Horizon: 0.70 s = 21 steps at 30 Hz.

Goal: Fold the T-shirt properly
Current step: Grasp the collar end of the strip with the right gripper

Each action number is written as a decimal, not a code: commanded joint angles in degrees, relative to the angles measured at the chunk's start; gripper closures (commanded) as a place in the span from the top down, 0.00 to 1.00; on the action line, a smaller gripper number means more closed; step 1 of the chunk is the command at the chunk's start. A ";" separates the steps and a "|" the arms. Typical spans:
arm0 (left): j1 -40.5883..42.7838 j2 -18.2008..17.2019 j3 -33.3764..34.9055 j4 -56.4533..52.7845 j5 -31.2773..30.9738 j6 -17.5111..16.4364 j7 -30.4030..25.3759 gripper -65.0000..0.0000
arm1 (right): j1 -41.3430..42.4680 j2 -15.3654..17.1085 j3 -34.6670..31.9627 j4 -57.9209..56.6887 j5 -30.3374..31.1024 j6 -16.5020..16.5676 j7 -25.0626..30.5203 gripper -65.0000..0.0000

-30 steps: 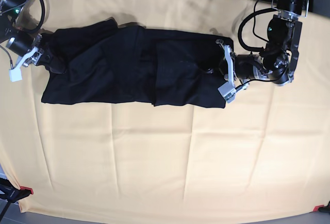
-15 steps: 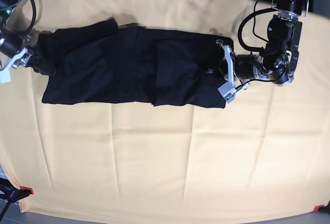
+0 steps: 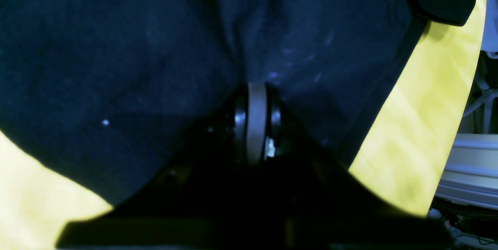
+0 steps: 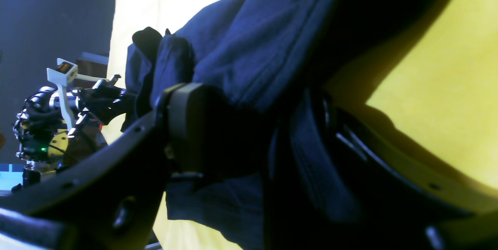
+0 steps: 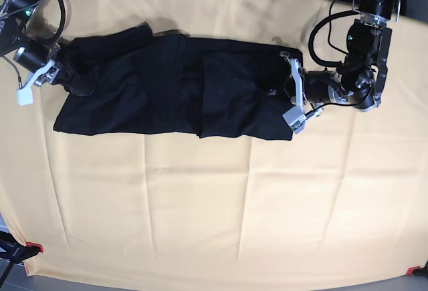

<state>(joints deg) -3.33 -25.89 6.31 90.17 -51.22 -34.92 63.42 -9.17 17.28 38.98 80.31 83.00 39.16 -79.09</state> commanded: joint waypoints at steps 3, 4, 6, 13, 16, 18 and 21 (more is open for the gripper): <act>0.00 -0.81 -0.11 0.09 2.71 0.61 2.60 0.00 | 0.63 1.11 -0.07 1.05 2.00 0.50 0.63 0.58; 0.00 -0.81 -0.11 0.09 2.71 0.61 2.60 0.00 | 0.63 1.11 -0.07 1.05 2.00 0.50 0.63 0.58; 0.00 -0.79 -0.11 0.09 2.71 0.59 2.58 0.00 | 0.66 1.11 -0.07 1.05 2.00 0.50 0.66 0.58; -0.02 -0.79 -0.11 0.11 2.64 0.59 2.56 0.00 | 0.61 0.33 -0.07 1.05 2.00 0.84 0.94 0.52; 0.00 -0.81 -0.11 0.11 2.69 0.59 2.60 0.00 | 0.63 -0.81 -0.07 1.05 2.00 0.84 0.98 0.41; -0.02 -0.81 -0.11 0.09 2.69 0.59 2.60 0.00 | 0.61 -1.60 -0.07 1.05 2.00 0.84 0.98 0.41; 0.00 -0.79 -0.11 0.11 2.69 0.61 2.60 0.00 | 0.63 -2.34 -0.07 1.05 2.00 0.84 1.05 0.38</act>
<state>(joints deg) -3.33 -25.89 6.31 90.17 -51.22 -34.94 63.44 -9.15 14.06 38.72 80.31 83.02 39.70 -78.65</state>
